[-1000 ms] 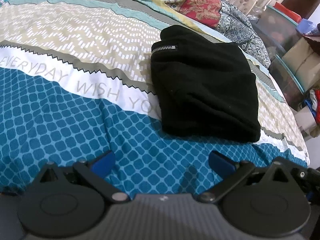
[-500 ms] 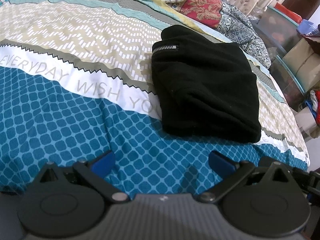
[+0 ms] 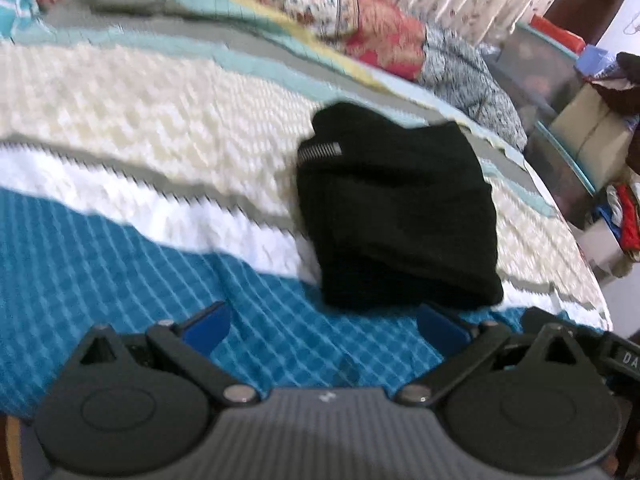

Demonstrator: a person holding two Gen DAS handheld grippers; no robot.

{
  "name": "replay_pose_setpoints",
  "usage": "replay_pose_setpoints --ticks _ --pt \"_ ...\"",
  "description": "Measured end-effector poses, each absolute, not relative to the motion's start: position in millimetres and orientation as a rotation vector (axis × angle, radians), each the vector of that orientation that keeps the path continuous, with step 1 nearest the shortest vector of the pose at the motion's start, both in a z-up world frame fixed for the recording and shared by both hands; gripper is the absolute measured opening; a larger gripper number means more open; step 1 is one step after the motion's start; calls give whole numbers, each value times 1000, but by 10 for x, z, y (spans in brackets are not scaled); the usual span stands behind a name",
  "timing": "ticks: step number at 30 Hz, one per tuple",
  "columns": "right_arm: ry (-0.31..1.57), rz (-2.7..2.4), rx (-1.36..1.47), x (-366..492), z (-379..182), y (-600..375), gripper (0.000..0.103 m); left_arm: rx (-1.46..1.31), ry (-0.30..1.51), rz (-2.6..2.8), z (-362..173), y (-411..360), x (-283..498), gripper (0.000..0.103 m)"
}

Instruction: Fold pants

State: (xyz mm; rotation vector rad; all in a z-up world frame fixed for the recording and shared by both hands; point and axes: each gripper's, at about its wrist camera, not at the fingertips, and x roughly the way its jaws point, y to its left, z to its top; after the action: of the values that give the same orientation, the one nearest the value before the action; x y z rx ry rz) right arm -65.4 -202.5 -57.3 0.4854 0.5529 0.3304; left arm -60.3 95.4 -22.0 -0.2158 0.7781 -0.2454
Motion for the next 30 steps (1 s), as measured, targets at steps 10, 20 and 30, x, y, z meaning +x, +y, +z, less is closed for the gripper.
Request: replay_pose_setpoints --ticks 10,20,30 --pt "470 296 464 -498 -455 -2255 71 -343 780 -301 -84 1199 -277 103" --pt "453 307 463 -187 -459 -2423 87 -483 835 -422 -210 1086 475 103" --pt "520 379 550 448 -643 -2568 89 -501 940 -483 -581 698 958 103"
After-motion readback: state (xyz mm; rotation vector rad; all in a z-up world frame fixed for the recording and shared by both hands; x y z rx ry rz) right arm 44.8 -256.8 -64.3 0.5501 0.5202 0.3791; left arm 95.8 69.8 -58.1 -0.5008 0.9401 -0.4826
